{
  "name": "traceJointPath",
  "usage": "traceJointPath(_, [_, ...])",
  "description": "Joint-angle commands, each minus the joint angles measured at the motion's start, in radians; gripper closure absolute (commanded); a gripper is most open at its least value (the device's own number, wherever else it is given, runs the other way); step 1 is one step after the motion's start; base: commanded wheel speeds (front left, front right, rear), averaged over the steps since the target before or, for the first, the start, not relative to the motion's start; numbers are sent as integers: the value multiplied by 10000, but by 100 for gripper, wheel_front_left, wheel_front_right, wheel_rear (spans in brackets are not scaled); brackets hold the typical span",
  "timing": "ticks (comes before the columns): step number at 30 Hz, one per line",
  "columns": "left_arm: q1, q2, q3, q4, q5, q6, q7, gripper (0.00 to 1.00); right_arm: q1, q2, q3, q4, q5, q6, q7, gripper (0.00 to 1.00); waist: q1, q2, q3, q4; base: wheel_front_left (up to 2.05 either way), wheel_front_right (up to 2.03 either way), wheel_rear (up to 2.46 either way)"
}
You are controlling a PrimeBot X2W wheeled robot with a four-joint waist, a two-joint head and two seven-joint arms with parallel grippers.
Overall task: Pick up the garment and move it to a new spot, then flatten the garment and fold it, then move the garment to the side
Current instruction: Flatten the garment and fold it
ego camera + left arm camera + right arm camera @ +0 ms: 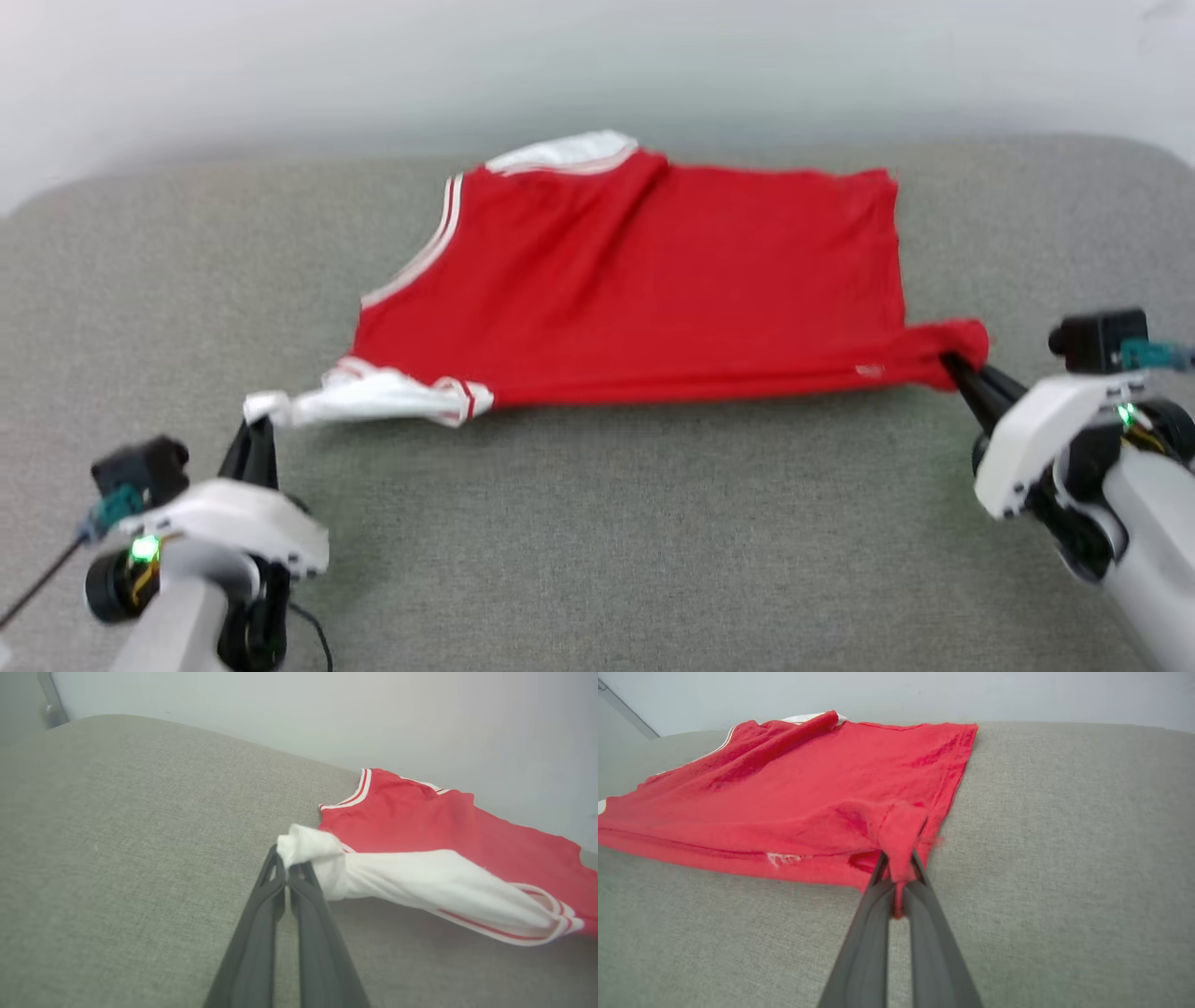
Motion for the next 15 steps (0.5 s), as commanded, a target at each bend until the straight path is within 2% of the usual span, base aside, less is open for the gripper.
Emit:
traceJointPath(1, [545,268,167,-511,-51,345,48,100,418,-348,-124,-16,-228,-39,-131,100,3,0,-441,41,0,0,0])
traceJointPath(6, [2699,638,279,-3597,57,1729,865,100,1675,-563,-859,-737,-1280,-44,-72,100,3,0,-852,61,0,0,0])
traceJointPath(11, [4385,1157,319,-6597,300,3101,2019,100,3221,-446,-2405,-2063,-2199,-44,713,100,3,0,-1079,42,0,0,0])
traceJointPath(15, [5112,1498,385,-8359,482,3845,2678,100,4599,-18,-3934,-3723,-3068,-44,1764,100,3,0,-1053,18,0,0,0])
